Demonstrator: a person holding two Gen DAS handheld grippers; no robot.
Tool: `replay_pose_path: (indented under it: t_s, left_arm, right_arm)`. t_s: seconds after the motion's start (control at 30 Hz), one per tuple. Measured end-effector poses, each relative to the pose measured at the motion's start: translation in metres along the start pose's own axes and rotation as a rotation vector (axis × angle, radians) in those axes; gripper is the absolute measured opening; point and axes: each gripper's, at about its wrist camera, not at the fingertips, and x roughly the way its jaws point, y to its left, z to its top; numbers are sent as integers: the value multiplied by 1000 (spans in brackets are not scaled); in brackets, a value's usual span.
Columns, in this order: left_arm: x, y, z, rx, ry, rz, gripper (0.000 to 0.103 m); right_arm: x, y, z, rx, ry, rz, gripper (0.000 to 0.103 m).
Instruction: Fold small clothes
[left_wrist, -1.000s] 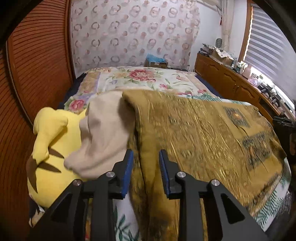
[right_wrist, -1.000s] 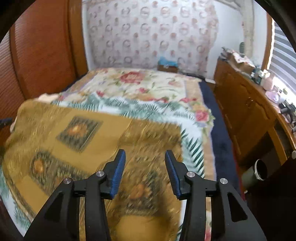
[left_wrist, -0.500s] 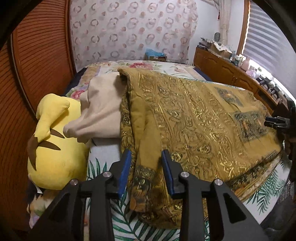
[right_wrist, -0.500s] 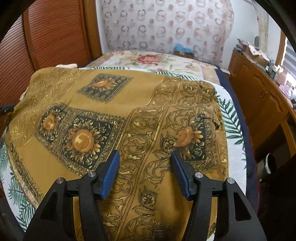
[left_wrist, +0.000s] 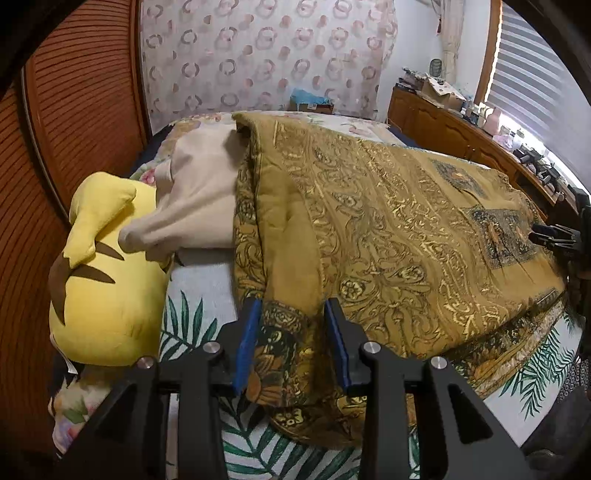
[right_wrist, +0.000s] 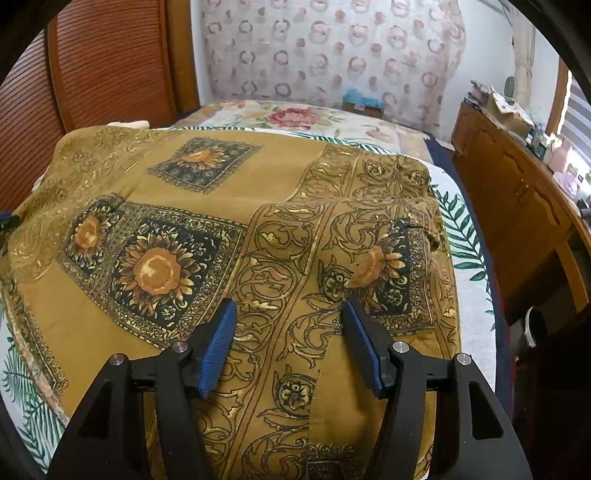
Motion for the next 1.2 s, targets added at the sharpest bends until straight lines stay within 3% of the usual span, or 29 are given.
replay_pose_path:
  t_s: [0.5, 1.13, 1.2]
  left_arm:
    - [8, 12, -9, -59, -18, -37, 35]
    - [21, 17, 9, -61, -8, -22, 36]
    - [19, 16, 10, -60, -8, -73, 24]
  right_arm:
    - [0, 0, 0, 0, 0, 0, 64]
    - [0, 1, 0, 0, 1, 0, 64]
    - [0, 0, 0, 0, 0, 0, 64]
